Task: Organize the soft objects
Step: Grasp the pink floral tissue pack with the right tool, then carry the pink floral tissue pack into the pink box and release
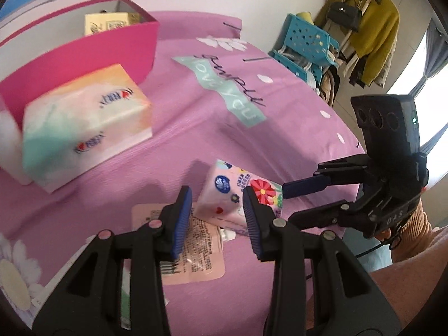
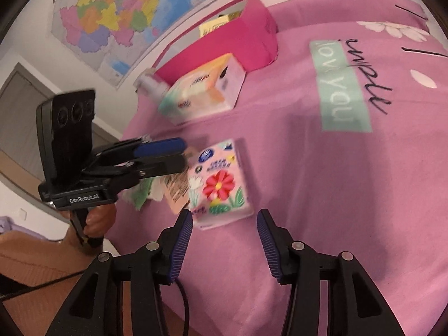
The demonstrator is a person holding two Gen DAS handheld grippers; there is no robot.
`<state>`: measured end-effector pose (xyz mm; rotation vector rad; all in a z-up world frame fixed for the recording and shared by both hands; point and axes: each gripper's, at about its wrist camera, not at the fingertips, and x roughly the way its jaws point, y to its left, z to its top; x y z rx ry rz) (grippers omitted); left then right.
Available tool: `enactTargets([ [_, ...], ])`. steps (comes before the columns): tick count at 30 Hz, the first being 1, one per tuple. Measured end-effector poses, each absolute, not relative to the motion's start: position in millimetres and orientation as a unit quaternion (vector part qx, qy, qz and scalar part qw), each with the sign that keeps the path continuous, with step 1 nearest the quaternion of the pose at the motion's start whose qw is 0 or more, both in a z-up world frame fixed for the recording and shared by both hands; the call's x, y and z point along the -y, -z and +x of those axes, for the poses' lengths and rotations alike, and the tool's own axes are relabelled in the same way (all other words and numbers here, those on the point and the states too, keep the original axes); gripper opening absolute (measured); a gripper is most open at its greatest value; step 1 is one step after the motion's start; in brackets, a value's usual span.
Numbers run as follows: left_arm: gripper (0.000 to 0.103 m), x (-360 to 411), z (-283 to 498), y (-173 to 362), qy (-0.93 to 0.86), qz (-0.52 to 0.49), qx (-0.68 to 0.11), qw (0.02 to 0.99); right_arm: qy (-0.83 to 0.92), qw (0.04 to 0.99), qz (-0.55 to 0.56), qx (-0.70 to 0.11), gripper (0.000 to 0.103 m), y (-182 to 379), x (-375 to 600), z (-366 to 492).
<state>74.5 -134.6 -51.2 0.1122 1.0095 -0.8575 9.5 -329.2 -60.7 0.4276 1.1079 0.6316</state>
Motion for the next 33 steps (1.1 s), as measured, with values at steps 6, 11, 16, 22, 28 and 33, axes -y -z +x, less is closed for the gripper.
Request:
enactTargets([
  [6, 0.039, 132.1, 80.9, 57.0, 0.404, 0.031, -0.486, 0.774, -0.283, 0.792, 0.207, -0.500, 0.045, 63.7, 325.4, 17.3],
  [11, 0.039, 125.0, 86.6, 58.2, 0.396, 0.009, -0.496, 0.772, -0.268, 0.806, 0.211, -0.483, 0.038, 62.5, 326.5, 32.8],
  [16, 0.039, 124.3, 90.9, 61.5, 0.384, 0.004, -0.503, 0.774, -0.256, 0.817, 0.198, -0.477, 0.037, 64.1, 318.8, 45.8],
  [22, 0.039, 118.8, 93.8, 61.7, 0.372, -0.009, -0.508, 0.777, -0.256, 0.816, 0.209, -0.475, 0.036, 67.9, 316.4, 52.7],
  [28, 0.038, 120.3, 93.8, 62.3, 0.370, -0.006, -0.506, 0.779, -0.253, 0.809, 0.226, -0.480, 0.038, 72.9, 321.8, 50.6],
  [33, 0.038, 120.7, 92.4, 56.6, 0.365, -0.004, -0.502, 0.784, -0.253, 0.812, 0.215, -0.480, 0.034, 70.4, 314.0, 49.7],
])
